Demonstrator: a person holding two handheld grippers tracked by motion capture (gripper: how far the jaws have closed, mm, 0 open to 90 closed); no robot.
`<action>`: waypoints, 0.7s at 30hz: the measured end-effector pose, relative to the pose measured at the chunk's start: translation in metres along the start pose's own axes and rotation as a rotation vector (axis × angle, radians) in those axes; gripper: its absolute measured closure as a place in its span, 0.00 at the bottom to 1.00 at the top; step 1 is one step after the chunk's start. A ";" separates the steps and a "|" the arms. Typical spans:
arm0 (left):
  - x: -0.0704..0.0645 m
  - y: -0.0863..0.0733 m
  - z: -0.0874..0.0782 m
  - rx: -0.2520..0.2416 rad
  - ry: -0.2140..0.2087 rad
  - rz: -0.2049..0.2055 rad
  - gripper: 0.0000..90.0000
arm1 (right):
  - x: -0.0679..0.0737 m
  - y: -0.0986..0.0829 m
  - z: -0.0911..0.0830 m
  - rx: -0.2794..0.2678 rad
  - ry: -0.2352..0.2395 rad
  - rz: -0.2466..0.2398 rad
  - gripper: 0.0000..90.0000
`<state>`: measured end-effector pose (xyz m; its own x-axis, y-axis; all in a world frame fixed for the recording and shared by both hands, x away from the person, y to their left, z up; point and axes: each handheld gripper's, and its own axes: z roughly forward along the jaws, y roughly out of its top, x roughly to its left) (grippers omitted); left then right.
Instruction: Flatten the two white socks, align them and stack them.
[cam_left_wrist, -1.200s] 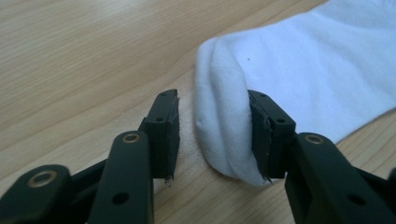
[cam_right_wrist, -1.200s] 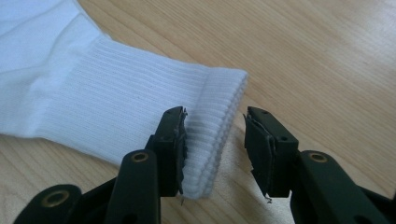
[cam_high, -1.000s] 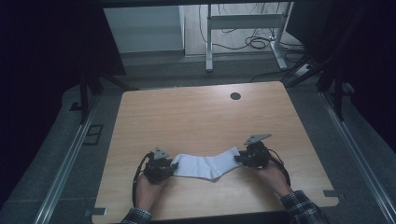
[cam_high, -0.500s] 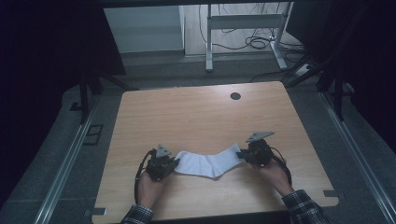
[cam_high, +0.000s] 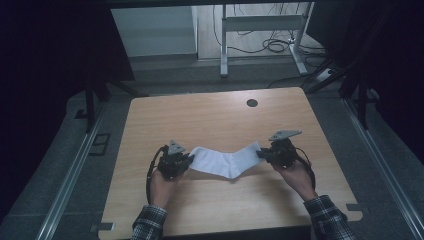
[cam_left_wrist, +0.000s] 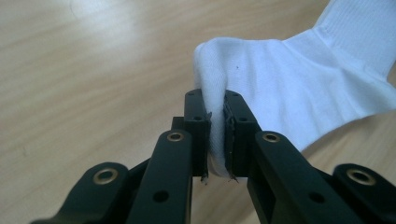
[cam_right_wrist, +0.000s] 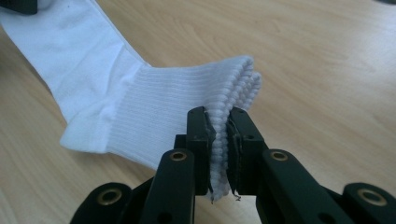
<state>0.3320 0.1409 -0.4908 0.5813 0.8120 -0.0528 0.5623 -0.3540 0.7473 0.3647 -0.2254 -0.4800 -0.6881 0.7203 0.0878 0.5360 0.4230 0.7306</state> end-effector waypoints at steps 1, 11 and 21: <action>0.001 0.003 0.000 -0.001 0.003 0.001 0.91 | -0.002 0.002 -0.001 -0.004 -0.005 0.002 0.88; 0.008 0.027 0.019 0.014 0.038 0.017 0.90 | -0.023 0.019 0.006 -0.012 -0.050 0.019 0.88; 0.008 0.028 0.049 0.068 0.083 0.037 0.90 | -0.039 0.015 0.030 0.023 -0.091 0.019 0.87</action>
<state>0.3805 0.1148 -0.5028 0.5533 0.8324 0.0307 0.5820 -0.4127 0.7007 0.4139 -0.2311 -0.4928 -0.6310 0.7748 0.0390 0.5604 0.4205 0.7136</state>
